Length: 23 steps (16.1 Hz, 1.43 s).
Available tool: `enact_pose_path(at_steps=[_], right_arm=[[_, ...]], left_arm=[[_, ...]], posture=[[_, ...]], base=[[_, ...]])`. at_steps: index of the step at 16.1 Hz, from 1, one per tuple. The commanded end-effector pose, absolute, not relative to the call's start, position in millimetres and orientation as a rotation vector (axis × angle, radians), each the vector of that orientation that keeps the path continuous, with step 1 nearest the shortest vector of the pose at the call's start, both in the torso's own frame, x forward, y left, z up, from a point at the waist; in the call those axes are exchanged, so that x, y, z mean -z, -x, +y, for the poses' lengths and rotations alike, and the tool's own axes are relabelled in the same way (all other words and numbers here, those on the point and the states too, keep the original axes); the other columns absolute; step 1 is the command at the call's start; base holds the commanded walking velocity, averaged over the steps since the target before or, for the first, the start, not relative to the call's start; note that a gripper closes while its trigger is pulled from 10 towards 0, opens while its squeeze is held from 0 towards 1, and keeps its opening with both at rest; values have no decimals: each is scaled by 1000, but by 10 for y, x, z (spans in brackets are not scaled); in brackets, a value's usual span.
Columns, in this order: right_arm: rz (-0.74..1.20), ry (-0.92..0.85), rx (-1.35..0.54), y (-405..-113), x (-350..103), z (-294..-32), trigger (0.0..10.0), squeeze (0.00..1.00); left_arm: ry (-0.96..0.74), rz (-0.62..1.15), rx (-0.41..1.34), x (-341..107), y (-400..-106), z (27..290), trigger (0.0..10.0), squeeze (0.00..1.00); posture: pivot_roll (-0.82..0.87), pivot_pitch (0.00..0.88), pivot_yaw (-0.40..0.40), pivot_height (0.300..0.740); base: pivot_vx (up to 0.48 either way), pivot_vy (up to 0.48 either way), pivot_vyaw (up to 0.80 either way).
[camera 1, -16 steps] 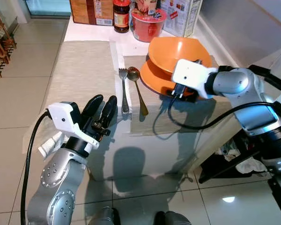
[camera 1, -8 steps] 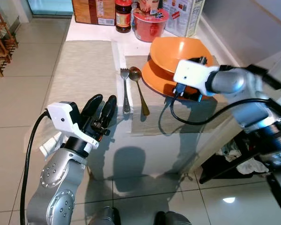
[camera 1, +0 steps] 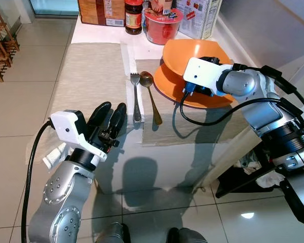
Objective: Setting the table
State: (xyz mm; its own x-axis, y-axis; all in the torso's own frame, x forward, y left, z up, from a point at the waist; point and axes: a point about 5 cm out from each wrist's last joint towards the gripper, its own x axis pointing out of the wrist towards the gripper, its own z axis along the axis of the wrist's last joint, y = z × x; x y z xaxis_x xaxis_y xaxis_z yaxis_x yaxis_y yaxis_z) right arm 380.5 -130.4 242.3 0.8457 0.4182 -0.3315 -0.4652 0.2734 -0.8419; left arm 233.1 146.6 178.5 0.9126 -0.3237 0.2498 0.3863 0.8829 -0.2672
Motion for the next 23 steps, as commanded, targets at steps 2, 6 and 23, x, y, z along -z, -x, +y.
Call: enact_pose_path(at_steps=[2,6,23], right_arm=[[33,1167,-572,-3832,-2487,-1338,0,0],[37,1171,-571,-3839,-2492,-1339,0,0],[-382,932,-458,-3654,-2820,-969,10000,0]], left_arm=[[318,-201,381,-1804,-2301,1430,10000,0],[317,-206,378,-1811,-2304,1433,10000,0],[248,-248,270,-1952,-2393,1575,10000,0]], posture=[[-42,148,-64,740],[-39,143,-73,740],[-34,138,-67,740]], base=[[0,0,0],[0,0,0],[0,0,0]])
